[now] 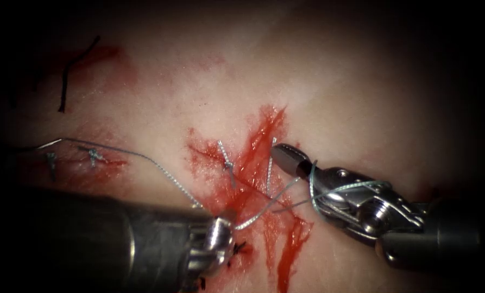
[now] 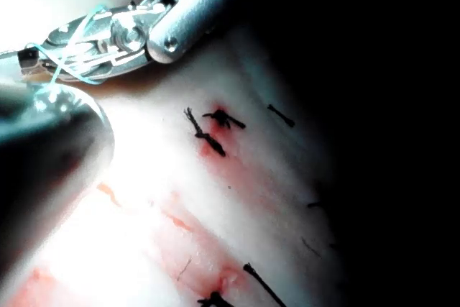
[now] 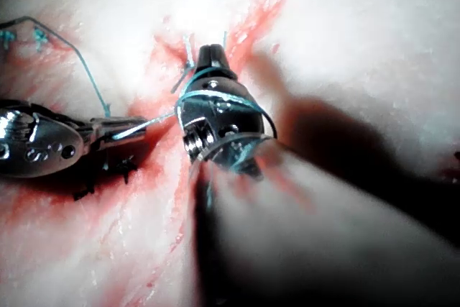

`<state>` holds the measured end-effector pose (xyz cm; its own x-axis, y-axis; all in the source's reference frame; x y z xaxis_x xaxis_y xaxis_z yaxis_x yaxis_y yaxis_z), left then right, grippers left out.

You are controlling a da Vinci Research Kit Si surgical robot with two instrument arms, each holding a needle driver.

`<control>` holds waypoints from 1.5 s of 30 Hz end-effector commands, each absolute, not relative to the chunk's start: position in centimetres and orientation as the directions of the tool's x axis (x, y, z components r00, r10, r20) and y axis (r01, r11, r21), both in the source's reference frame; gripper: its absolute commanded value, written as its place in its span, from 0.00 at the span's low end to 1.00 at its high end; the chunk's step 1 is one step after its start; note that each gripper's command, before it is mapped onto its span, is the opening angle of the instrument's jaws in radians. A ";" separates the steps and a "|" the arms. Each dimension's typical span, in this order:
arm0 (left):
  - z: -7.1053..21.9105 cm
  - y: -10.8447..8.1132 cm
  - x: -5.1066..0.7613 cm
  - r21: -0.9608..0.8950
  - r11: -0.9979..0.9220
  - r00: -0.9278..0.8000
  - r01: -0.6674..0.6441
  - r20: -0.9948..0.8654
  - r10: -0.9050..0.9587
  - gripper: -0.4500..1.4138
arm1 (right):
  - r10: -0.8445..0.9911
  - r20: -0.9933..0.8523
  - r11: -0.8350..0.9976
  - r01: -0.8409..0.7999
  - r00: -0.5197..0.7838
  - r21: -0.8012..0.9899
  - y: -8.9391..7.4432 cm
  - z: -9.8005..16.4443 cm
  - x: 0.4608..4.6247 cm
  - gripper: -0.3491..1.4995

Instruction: Wound Closure

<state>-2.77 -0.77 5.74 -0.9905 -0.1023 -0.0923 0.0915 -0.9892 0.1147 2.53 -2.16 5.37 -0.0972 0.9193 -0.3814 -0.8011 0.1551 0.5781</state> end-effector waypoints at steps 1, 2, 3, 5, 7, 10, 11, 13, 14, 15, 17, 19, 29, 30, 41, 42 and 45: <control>5.8 -0.8 -2.83 0.115 -0.990 -0.991 0.087 -0.094 -0.098 0.00 | 0.934 -0.341 0.115 -0.815 -0.105 0.567 -2.2 5.5 2.51 0.00; 5.8 -0.8 -2.83 0.115 -0.990 -0.991 0.087 -0.094 -0.098 0.00 | 0.934 -0.341 0.115 -0.815 -0.105 0.567 -2.2 5.5 2.51 0.00; 5.8 -0.8 -2.84 0.115 -0.990 -0.991 0.086 -0.093 -0.097 0.00 | 0.936 -0.333 0.103 -0.816 -0.113 0.568 -2.2 5.5 2.52 0.00; 5.8 -0.8 -2.84 0.116 -0.989 -0.991 0.086 -0.092 -0.097 0.00 | 0.938 -0.327 0.097 -0.814 -0.118 0.572 -2.2 5.5 2.55 0.07; 5.8 -0.8 -2.84 0.118 -0.989 -0.991 0.086 -0.092 -0.097 0.00 | 0.942 -0.315 0.093 -0.808 -0.118 0.581 -2.3 5.5 2.59 0.24; 5.9 -0.8 -2.84 0.121 -0.989 -0.991 0.087 -0.091 -0.098 0.00 | 0.942 -0.313 0.100 -0.795 -0.118 0.599 -2.4 5.5 2.69 0.44; 5.9 -0.8 -2.83 0.121 -0.989 -0.991 0.087 -0.091 -0.098 0.00 | 0.941 -0.316 0.101 -0.790 -0.121 0.605 -2.4 5.5 2.72 0.47; 5.9 -0.8 -2.83 0.121 -0.989 -0.991 0.087 -0.091 -0.098 0.00 | 0.937 -0.324 0.103 -0.783 -0.131 0.614 -2.4 5.5 2.75 0.38; 5.9 -0.8 -2.83 0.122 -0.989 -0.991 0.087 -0.091 -0.098 0.00 | 0.936 -0.326 0.105 -0.777 -0.134 0.620 -2.4 5.5 2.75 0.42; 5.9 -0.8 -2.83 0.119 -0.989 -0.991 0.087 -0.090 -0.098 0.00 | 0.933 -0.331 0.107 -0.773 -0.138 0.625 -2.4 5.5 2.75 0.36; 5.9 -0.8 -2.84 0.119 -0.989 -0.991 0.087 -0.090 -0.098 0.00 | 0.933 -0.333 0.109 -0.774 -0.138 0.624 -2.4 5.5 2.75 0.35; 5.9 -0.8 -2.84 0.116 -0.989 -0.991 0.087 -0.089 -0.098 0.00 | 0.932 -0.335 0.109 -0.774 -0.138 0.624 -2.4 5.6 2.74 0.32; 5.9 -0.8 -2.84 0.116 -0.989 -0.991 0.086 -0.089 -0.097 0.00 | 0.930 -0.338 0.103 -0.778 -0.146 0.619 -2.3 5.7 2.73 0.39; 5.9 -0.8 -2.84 0.116 -0.989 -0.991 0.086 -0.089 -0.097 0.00 | 0.930 -0.338 0.103 -0.779 -0.146 0.619 -2.3 5.7 2.74 0.42; 5.9 -0.8 -2.85 0.116 -0.990 -0.991 0.086 -0.089 -0.096 0.00 | 0.921 -0.350 0.093 -0.777 -0.170 0.623 -2.2 5.8 2.88 0.00; 5.9 -0.8 -2.84 0.116 -0.989 -0.991 0.086 -0.089 -0.097 0.00 | 0.919 -0.353 0.095 -0.773 -0.174 0.627 -2.2 5.8 2.87 0.00; 5.9 -0.8 -2.80 0.113 -0.990 -0.991 0.088 -0.089 -0.098 0.00 | 0.913 -0.361 0.102 -0.752 -0.189 0.651 -2.1 5.8 2.85 0.00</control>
